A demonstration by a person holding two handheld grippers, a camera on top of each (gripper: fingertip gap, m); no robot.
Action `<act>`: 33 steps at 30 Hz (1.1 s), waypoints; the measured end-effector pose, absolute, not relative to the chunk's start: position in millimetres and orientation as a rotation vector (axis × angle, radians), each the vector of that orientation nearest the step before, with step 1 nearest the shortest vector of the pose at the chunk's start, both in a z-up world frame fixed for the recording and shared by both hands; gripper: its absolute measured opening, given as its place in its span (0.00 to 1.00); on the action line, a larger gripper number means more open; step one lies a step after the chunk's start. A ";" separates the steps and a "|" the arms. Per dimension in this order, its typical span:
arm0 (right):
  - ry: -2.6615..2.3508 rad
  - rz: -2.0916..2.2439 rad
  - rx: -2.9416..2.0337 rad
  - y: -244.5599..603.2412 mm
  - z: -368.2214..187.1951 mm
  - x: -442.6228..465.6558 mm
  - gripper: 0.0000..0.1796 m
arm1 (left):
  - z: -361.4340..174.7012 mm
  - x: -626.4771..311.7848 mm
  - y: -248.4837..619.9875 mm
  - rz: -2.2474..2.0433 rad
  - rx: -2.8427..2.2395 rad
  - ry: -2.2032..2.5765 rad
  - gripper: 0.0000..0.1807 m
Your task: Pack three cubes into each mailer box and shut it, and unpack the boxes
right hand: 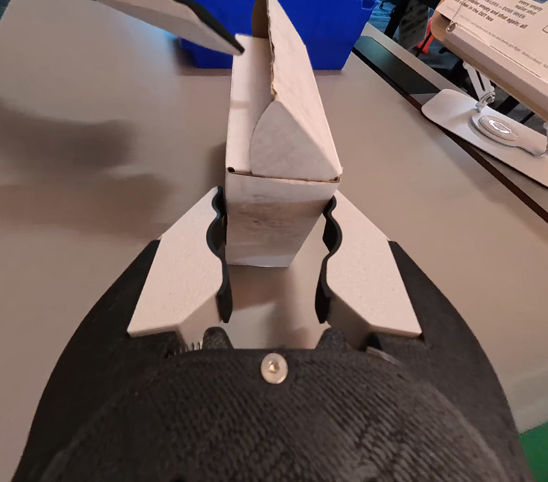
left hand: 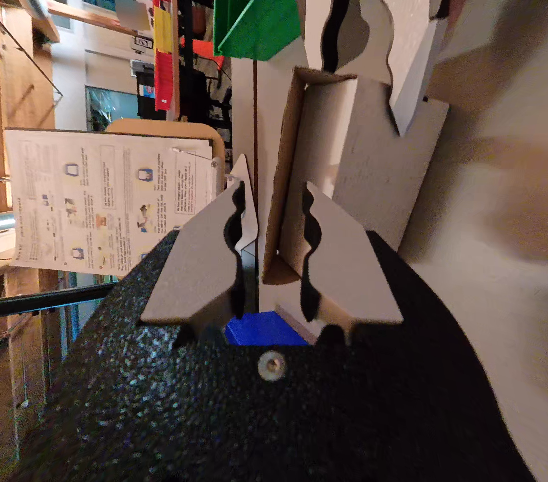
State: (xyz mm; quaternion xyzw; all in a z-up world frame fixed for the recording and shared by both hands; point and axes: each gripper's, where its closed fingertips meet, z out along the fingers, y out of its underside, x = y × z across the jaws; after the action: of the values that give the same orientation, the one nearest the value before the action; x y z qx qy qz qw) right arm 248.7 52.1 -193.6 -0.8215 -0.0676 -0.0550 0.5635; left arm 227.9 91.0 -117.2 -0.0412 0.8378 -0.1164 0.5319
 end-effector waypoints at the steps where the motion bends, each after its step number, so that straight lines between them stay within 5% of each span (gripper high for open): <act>1: -0.172 -0.129 -1.928 52.2 -193.3 247.5 0.37 | -120.2 228.8 99.5 -0.261 -0.112 2.008 0.19; 5: -0.258 -0.116 -1.919 51.6 -192.8 236.4 0.37 | -128.1 228.1 112.2 -0.273 -0.136 2.078 0.01; 15: -0.293 -0.115 -1.917 53.7 -192.4 230.1 0.37 | -111.5 231.7 116.5 -0.552 -0.465 2.122 0.11; 20: -0.269 -0.116 -1.892 49.0 -189.9 234.5 0.41 | -88.8 202.6 94.6 -0.670 -0.382 1.950 0.00; 24: -0.203 -0.084 -1.746 42.3 -151.1 235.9 0.52 | -125.5 208.7 105.5 -0.497 -0.460 1.990 0.00; 29: -0.032 -0.115 -1.594 44.4 -108.1 247.2 0.26 | -149.9 214.5 110.4 -0.479 -0.495 1.975 0.00; 31: -0.005 -0.222 -1.618 49.8 -110.3 254.8 0.05 | -150.3 212.7 108.9 -0.475 -0.491 1.957 0.00; 33: -0.014 -0.282 -1.617 52.6 -105.4 254.4 0.04 | -150.0 205.1 106.5 -0.443 -0.425 1.930 0.00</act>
State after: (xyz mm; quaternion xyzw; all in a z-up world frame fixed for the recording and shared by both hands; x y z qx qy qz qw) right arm 254.4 52.6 -105.4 -0.7209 -0.0061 -0.1258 0.6815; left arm 205.1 106.5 -150.0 -0.1782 0.8083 -0.1854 0.5297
